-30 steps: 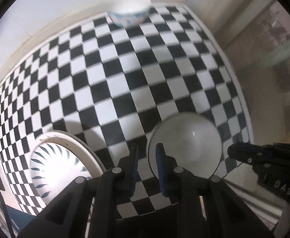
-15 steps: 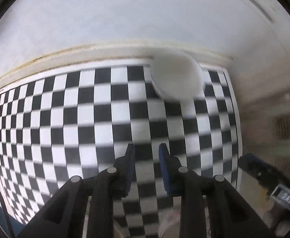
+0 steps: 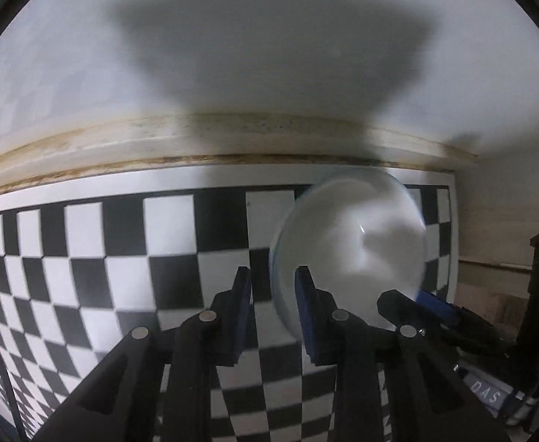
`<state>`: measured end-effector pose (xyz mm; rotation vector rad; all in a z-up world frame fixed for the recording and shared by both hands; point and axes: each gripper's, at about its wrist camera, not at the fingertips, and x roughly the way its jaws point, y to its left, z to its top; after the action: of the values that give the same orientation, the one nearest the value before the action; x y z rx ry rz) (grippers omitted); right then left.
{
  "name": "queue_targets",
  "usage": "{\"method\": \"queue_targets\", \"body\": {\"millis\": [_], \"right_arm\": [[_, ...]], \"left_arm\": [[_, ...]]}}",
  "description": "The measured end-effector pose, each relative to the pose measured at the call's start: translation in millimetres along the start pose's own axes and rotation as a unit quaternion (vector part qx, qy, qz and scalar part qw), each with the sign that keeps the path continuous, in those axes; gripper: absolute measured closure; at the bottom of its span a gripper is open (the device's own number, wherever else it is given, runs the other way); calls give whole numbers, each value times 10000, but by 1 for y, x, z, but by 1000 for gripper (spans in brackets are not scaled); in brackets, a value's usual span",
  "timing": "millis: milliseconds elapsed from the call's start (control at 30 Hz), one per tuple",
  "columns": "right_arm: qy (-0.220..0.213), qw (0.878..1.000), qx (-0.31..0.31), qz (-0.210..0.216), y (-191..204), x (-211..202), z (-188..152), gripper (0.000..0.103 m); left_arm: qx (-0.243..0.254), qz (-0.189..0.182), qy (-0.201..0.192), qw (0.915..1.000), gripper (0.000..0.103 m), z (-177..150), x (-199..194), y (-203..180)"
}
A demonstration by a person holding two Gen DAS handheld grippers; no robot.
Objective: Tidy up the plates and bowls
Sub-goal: 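Grip the rim of the blue-dot bowl with both grippers, then carry the blue-dot bowl with both grippers and lower it onto the bowl stack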
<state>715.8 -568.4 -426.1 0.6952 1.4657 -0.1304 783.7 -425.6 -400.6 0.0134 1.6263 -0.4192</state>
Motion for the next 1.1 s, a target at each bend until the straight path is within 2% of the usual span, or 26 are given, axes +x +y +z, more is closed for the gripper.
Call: {"method": "queue_targets", "body": {"millis": [67, 133, 167, 200, 267, 433, 667, 833, 1100], "right_arm": [[50, 10000, 70, -26, -3, 8, 9, 41], [66, 9999, 150, 4, -6, 15, 16, 55], [62, 9998, 196, -8, -8, 18, 18, 71], [79, 9997, 233, 13, -10, 21, 20, 80], [74, 9994, 282, 192, -12, 23, 26, 89], [37, 9999, 61, -125, -1, 20, 26, 91], [9, 9999, 69, -88, -3, 3, 19, 92], [-111, 9999, 27, -50, -3, -26, 3, 92], [-389, 9992, -5, -13, 5, -81, -53, 92]], "left_arm": [[68, -15, 16, 10000, 81, 3, 10, 0], [79, 14, -29, 10000, 84, 6, 15, 1], [50, -20, -29, 10000, 87, 6, 17, 2], [26, -57, -20, 10000, 88, 6, 18, 2], [17, -100, -70, 9999, 88, 6, 18, 3], [130, -50, -173, 9998, 89, 3, 6, 0], [208, -135, -231, 9994, 89, -8, -20, -1], [315, -230, -420, 9984, 89, -24, -50, -2], [724, -252, -737, 9943, 89, -88, -111, -8]]}}
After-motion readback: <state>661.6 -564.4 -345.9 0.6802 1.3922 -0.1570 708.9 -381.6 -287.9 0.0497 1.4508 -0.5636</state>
